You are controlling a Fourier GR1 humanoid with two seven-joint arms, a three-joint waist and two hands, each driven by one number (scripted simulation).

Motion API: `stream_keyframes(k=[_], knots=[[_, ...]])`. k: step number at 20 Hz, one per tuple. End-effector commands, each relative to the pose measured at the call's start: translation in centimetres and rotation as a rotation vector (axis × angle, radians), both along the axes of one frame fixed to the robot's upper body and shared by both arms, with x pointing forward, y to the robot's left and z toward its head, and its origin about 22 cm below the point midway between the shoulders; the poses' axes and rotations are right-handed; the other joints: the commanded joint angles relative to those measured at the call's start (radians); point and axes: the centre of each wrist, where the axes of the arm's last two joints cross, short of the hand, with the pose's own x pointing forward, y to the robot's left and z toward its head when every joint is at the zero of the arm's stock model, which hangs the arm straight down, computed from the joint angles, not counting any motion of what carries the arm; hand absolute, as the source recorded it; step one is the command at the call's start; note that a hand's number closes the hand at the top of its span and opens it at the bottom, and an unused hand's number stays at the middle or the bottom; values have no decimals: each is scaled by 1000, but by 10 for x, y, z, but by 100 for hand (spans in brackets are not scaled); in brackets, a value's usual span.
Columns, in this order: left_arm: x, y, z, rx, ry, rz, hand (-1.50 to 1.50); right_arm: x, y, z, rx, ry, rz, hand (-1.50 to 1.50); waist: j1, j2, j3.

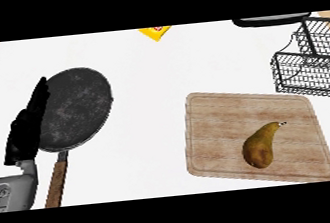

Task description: Pick the tomato from the cutting board and place it in the tiered basket

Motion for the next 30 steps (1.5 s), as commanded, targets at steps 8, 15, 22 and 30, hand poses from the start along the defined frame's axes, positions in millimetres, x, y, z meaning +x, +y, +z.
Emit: stream_keyframes(k=[8,15,22,30], knots=[[-13,0,-2,0,0,5,0,6,-47,-62,365,135,-68,-150,7,-2,1],[-7,-3,3,1,12,-8,0,-13,-69,-65,435,-11,2,-150,-8,-3,0],[-10,1,-15,-8,2,9,0,-15,-64,-35,508,-250,-4,-150,-4,-1,0],[-6,-4,-7,-5,0,20,0,-69,-104,30,606,-256,-163,-150,-18,-7,-1]])
